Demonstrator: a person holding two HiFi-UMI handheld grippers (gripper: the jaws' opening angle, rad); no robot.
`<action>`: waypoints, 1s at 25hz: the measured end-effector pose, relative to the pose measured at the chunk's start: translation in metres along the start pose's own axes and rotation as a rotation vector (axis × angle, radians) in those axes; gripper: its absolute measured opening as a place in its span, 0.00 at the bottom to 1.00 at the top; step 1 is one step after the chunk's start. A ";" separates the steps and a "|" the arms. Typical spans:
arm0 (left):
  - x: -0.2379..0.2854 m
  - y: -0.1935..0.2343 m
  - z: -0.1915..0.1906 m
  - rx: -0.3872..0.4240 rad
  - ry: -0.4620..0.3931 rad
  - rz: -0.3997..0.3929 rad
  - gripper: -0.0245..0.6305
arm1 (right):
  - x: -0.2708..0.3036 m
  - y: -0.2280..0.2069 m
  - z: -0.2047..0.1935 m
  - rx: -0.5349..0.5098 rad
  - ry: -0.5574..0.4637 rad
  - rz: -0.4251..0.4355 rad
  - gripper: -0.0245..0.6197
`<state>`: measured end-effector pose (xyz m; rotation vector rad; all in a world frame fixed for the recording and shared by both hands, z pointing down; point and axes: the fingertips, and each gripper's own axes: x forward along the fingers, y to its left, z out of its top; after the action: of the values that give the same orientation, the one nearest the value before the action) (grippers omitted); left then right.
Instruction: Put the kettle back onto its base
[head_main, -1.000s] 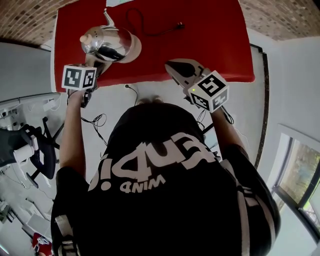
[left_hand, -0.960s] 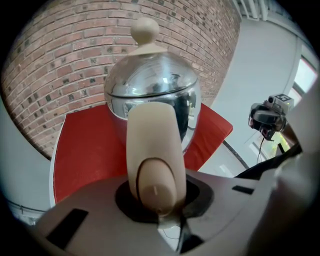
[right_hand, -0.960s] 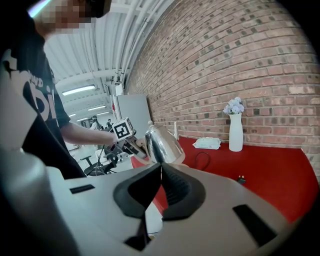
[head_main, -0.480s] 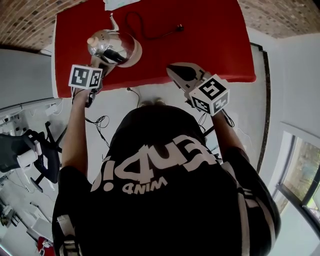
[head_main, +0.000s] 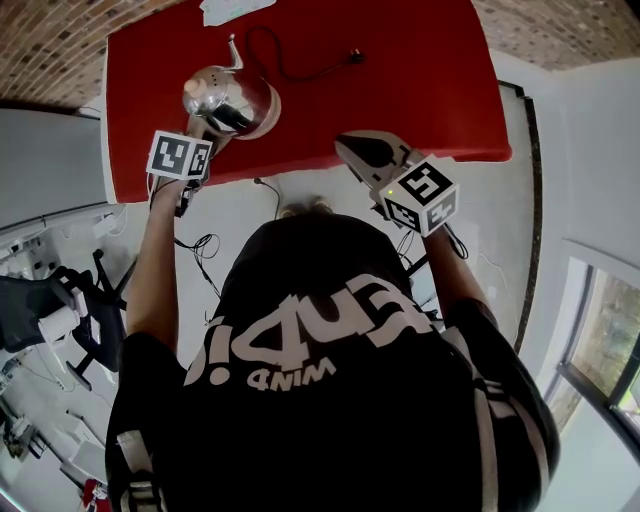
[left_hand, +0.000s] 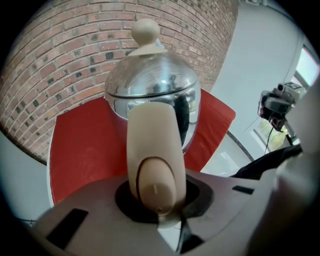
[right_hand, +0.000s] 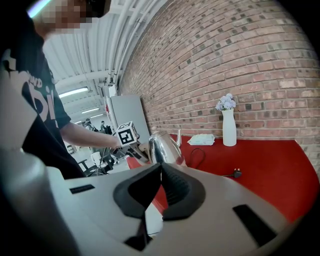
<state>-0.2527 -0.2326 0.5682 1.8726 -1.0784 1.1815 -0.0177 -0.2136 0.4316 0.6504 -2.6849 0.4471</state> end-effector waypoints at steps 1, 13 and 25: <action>0.001 0.000 0.000 0.002 0.003 0.001 0.12 | 0.000 0.000 0.000 0.002 0.000 -0.001 0.07; 0.006 0.001 0.007 0.061 0.059 0.030 0.12 | 0.003 -0.001 -0.004 0.023 -0.009 0.001 0.07; 0.007 0.000 0.010 0.158 0.117 0.060 0.12 | 0.001 0.003 -0.004 0.033 -0.016 -0.013 0.07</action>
<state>-0.2472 -0.2435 0.5706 1.8738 -1.0077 1.4292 -0.0184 -0.2098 0.4351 0.6827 -2.6922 0.4863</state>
